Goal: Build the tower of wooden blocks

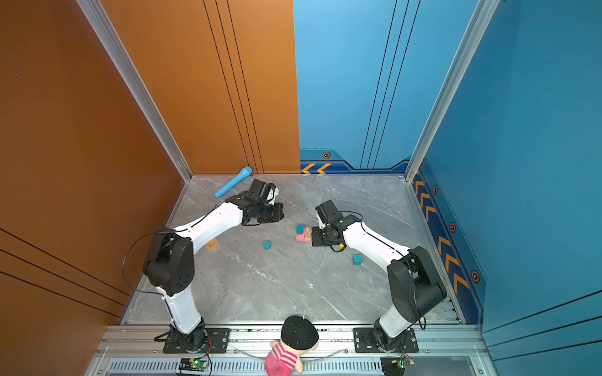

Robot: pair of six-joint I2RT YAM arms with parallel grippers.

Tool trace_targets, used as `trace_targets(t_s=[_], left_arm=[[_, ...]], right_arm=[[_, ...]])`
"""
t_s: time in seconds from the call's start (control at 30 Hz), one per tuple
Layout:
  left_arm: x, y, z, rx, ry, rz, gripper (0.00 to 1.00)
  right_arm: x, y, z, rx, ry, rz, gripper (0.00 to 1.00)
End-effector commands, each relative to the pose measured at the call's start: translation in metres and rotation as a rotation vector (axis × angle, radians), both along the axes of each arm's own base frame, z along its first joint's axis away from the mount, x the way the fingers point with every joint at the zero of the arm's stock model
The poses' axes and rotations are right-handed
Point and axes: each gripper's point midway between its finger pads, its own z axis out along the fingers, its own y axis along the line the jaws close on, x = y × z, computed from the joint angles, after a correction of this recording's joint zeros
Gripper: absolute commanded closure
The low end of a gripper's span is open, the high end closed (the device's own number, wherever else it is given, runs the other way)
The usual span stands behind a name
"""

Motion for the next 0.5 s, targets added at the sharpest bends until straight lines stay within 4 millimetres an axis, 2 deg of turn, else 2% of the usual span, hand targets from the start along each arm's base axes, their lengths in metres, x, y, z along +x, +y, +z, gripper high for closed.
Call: trace_targets(t_s=[0.0, 0.13, 0.47], left_arm=[[0.002, -0.017, -0.004, -0.03, 0.03, -0.058, 1.0], [0.007, -0.023, -0.021, -0.017, 0.057, -0.065, 1.0], [0.009, -0.037, -0.039, -0.015, 0.092, -0.094, 1.0]], right_arm=[[0.007, 0.015, -0.004, 0.082, 0.005, 0.003, 1.0], [0.011, 0.019, -0.013, 0.095, 0.022, 0.003, 1.0], [0.016, 0.023, -0.023, 0.106, 0.043, -0.003, 1.0]])
